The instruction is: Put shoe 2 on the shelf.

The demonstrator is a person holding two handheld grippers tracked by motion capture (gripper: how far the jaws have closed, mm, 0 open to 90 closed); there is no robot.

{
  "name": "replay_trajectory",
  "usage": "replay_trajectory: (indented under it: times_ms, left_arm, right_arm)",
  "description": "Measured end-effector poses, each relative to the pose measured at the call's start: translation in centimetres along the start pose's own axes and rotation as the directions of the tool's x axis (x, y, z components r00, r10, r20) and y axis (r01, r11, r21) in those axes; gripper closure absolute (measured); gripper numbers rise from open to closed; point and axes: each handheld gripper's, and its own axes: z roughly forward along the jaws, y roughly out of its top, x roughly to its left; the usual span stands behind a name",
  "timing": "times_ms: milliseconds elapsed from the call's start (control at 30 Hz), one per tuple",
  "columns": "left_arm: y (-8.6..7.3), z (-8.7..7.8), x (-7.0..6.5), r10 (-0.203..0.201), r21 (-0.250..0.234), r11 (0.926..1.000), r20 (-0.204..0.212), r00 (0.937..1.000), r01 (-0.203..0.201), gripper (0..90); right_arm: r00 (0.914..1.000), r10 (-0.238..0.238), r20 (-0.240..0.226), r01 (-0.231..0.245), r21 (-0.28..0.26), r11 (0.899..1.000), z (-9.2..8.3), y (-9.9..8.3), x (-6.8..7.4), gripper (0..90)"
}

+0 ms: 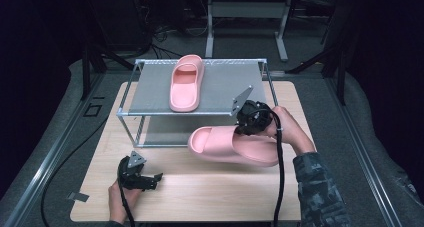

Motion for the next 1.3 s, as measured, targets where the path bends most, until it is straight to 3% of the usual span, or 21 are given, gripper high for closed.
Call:
replay_trajectory:
  times_ms: [633,833,1100,1300]
  left_arm:
    - [0.0,0.0,0.0,0.001,0.001,1.0000,0.000,1.0000,-0.001,2.3]
    - [0.0,0.0,0.0,0.000,0.000,1.0000,0.000,1.0000,0.000,2.3]
    - [0.0,0.0,0.0,-0.002,0.000,1.0000,0.002,1.0000,0.002,2.3]
    - [0.0,0.0,0.0,-0.002,0.000,1.0000,0.002,1.0000,0.002,2.3]
  right_arm:
    - [0.9994,-0.001,0.035,0.002,-0.017,1.000,-3.3,1.2,-1.6,82.7]
    - [0.9970,0.052,0.056,-0.050,-0.037,0.998,-4.5,1.3,-2.9,82.7]
    - [0.9844,0.117,0.131,-0.116,-0.012,0.993,-5.4,2.0,-4.2,82.7]
    - [0.9646,0.184,0.189,-0.186,-0.006,0.982,-5.4,2.5,-4.9,82.7]
